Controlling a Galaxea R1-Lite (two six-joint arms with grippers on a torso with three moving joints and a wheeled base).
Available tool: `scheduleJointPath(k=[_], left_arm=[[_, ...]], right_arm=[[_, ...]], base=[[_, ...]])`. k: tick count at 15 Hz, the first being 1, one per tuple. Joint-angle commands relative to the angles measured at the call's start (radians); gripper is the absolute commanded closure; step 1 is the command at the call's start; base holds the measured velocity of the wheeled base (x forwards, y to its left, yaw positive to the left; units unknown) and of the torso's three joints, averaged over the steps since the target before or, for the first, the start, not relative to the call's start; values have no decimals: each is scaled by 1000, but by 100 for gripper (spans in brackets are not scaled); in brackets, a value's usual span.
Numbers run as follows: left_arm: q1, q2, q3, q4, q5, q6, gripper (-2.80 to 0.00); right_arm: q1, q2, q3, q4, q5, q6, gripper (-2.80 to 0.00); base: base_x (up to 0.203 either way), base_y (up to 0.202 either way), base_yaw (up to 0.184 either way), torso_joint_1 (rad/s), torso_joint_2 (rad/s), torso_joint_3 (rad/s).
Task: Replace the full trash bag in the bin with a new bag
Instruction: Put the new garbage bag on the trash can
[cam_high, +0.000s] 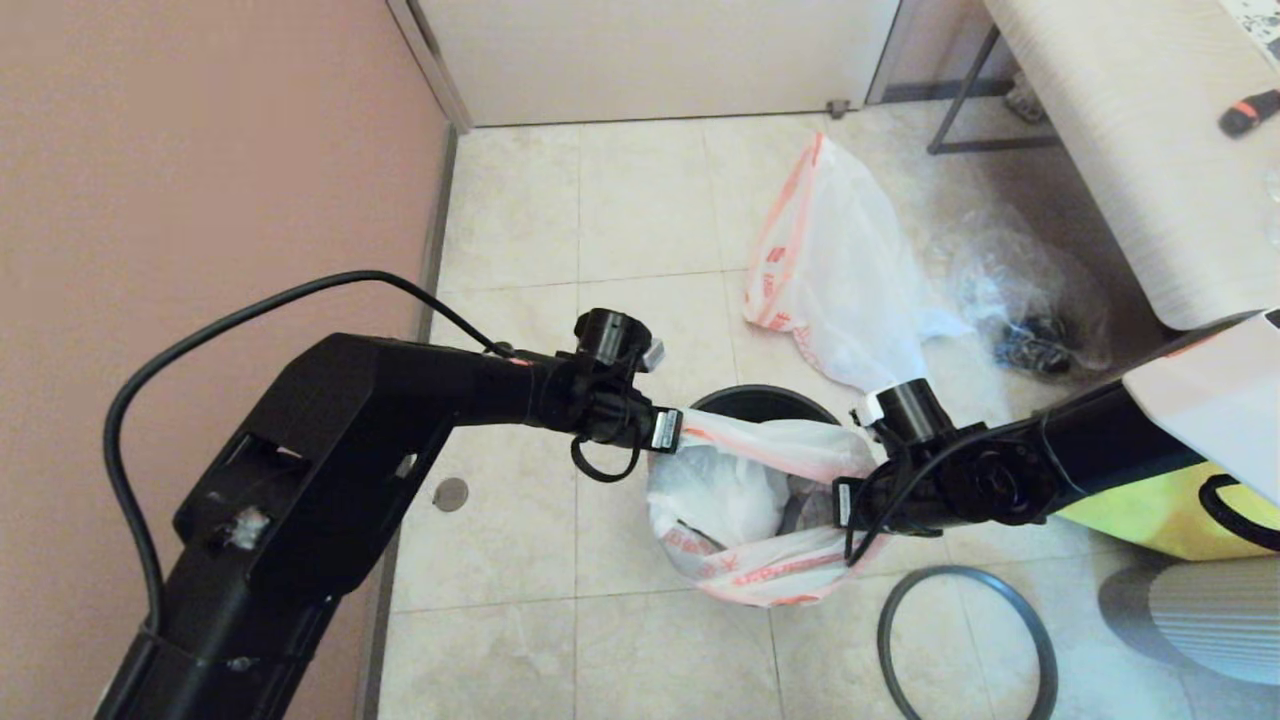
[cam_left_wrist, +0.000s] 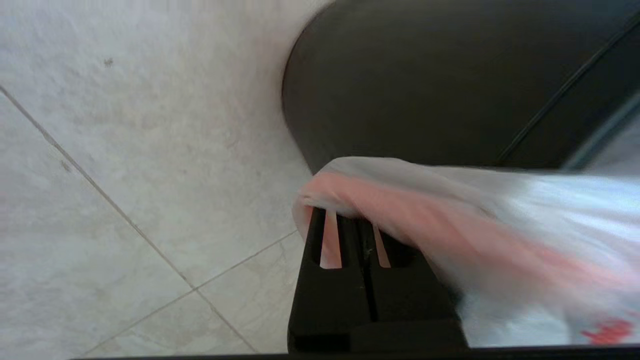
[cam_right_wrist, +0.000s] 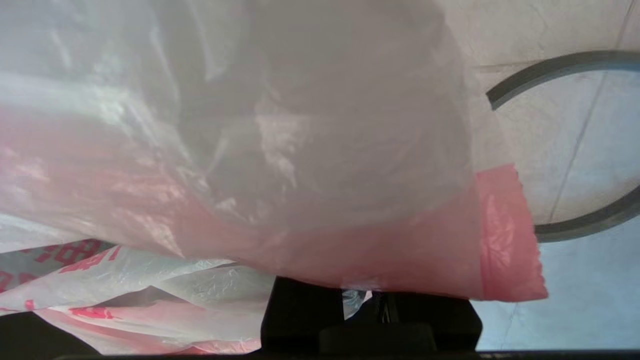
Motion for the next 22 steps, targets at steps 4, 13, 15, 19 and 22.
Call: scheduleJointPath(k=[4,13,15,19,22], left_arm=[[5,-60,4,8,-1,-9,0],[-18,-88,6,51,-40,-32,0],[-25,-92,7,66,-65,-37,0],[-24,-167,6,135,-63,-31,0],[-76,-231,4,348,-51,11,0]], right_arm=[[1,10,20,9,-3,-55,0],[27,8,74,7,-1,-146,0],[36,10,77,2,-1,-147,0],[30,12,68,-1,-3,-141,0],[28,16,65,-1,-4,-141,0]], base=[[0,0,0,0,0,0],[0,0,0,0,0,0],[0,0,0,0,0,0],[0,0,0,0,0,0],[0,0,0,0,0,0]])
